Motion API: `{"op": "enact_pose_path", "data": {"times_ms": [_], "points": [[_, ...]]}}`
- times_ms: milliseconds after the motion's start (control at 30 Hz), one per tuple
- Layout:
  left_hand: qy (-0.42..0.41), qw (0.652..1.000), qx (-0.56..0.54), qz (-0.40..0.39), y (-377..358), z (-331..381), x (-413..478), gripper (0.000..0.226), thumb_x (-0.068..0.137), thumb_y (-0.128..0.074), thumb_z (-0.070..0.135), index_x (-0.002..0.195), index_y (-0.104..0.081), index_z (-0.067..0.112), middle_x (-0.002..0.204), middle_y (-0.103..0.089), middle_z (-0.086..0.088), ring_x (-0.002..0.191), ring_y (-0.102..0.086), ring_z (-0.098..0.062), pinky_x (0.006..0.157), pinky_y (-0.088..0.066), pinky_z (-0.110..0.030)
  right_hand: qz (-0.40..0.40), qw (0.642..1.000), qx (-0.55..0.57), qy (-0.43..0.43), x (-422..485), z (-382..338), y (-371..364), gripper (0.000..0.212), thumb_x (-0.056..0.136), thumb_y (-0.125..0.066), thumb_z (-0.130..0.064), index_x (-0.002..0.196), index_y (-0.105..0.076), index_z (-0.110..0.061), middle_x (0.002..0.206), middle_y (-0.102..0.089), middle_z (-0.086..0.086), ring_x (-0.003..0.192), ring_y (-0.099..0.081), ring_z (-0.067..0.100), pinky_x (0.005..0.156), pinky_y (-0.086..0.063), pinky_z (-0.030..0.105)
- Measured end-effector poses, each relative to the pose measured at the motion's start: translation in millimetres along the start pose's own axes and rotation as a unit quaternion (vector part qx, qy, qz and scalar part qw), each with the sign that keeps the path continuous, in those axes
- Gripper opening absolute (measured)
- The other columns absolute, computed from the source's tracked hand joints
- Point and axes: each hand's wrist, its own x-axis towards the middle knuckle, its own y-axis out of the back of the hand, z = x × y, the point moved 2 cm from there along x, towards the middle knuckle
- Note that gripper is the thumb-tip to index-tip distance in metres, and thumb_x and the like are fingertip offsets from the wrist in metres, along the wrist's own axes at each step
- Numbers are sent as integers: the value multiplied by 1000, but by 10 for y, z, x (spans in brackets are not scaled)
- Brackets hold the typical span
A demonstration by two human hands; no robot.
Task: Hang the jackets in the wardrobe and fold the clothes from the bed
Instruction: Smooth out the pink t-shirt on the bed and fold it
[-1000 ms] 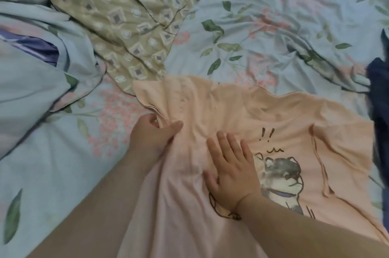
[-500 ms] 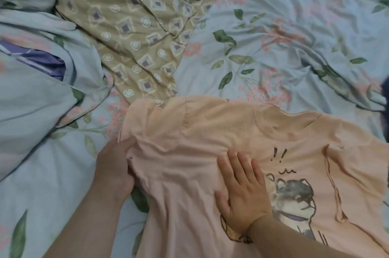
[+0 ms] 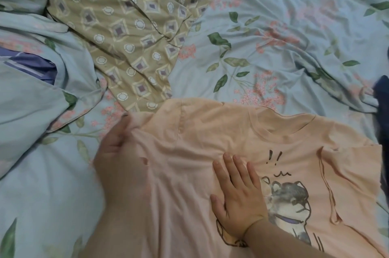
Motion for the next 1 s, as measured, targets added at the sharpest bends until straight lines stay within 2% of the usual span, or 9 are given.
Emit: {"op": "enact_pose_path", "data": {"times_ms": [100,200,267,333,433,533,600,833,1000], "points": [[-141,958,139,-207,-328,-119,-448,32,95,-54,15,110,-70,39,113,-64,34,112,-58,10,95,-45,-11,6,1000,-2,2,-1,-4,6,77,83,-45,-51,151,-36,-17,159,-28,11,146,-26,30,115,-19,54],[-119,892,236,-368,-497,-494,-701,38,99,-46,8,128,-62,27,128,-41,41,125,-35,23,110,-31,-11,10,1000,3,-3,-1,-14,18,80,83,-43,-51,154,-22,-19,159,-27,11,147,-25,30,115,-19,54],[-101,875,265,-393,-475,-609,-733,37,99,-49,19,134,-57,30,134,-32,41,132,-25,22,116,-27,-19,9,1000,4,-6,-5,-14,19,84,83,-42,-51,155,-14,-18,158,-27,11,147,-24,29,115,-19,53],[-177,862,279,-386,-414,-566,-685,38,97,-47,27,134,-58,25,143,-40,26,138,-29,10,116,-28,-23,5,1000,1,-5,-6,-14,24,82,83,-43,-51,154,-23,-15,158,-28,11,147,-25,30,115,-19,53],[-343,758,411,-372,-291,-632,-533,50,94,-34,24,139,-53,13,152,-40,-1,147,-25,-14,120,-18,-30,8,1000,-2,-10,-8,-19,24,79,83,-44,-52,150,-30,-13,157,-32,12,146,-28,30,114,-20,53],[-336,649,574,-371,-149,-834,-401,64,95,-19,41,154,-24,17,162,-12,1,149,3,-12,122,2,-35,5,1000,5,-14,-8,-24,26,80,83,-45,-52,151,-29,-15,158,-32,11,146,-28,29,114,-21,53],[-347,602,619,-366,-104,-950,-395,65,95,-26,42,153,-24,13,161,-16,-3,150,-7,-18,119,-7,-41,0,1000,5,-16,-8,-17,16,79,83,-46,-52,151,-32,-14,158,-31,10,147,-26,28,115,-20,53],[-369,586,638,-337,-141,-1079,-372,66,91,-33,39,150,-32,7,158,-30,-9,147,-25,-22,118,-12,-43,-14,999,17,-27,-9,-46,78,79,86,-44,-55,152,-34,-12,161,-26,8,149,-21,24,116,-18,51],[-373,585,643,-325,-160,-1064,-396,67,91,-29,38,150,-32,6,157,-31,-11,146,-27,-25,119,-8,-40,27,989,138,-42,-66,-26,235,80,83,-51,-46,151,-35,-7,160,-26,6,149,-20,21,121,-15,42]]}}
